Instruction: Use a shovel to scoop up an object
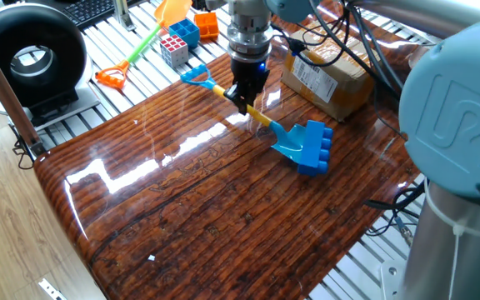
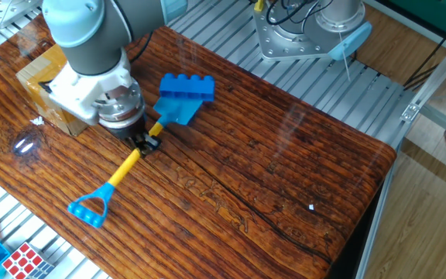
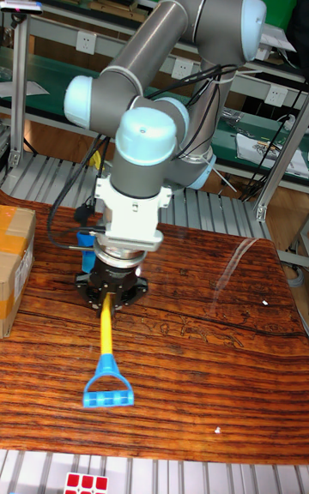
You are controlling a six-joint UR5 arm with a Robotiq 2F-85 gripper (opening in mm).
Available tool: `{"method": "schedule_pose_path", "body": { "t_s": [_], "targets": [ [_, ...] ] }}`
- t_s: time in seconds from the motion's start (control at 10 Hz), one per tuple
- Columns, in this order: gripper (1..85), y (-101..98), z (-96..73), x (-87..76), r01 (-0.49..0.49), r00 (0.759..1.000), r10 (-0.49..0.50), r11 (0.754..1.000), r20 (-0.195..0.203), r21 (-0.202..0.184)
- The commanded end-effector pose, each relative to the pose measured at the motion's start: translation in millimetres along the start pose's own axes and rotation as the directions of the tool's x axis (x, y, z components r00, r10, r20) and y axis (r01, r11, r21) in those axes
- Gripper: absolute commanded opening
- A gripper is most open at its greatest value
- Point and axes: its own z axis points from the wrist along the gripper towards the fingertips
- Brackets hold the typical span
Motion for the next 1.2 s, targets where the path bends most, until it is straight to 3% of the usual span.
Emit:
{"method": "schedule_pose_path", "body": {
  "t_s": [0.0,0.5,1.1],
  "targets": [
    [1.0,-6.9,4.6,6.6,-0.032,0.999,0.032,0.999,0.005,-0.026],
    [1.0,-4.7,9.9,19.9,-0.047,0.999,0.048,0.997,0.016,-0.058],
    [1.0,-5.3,22.3,20.6,-0.044,0.997,0.047,0.997,0.053,-0.070]
  ]
}}
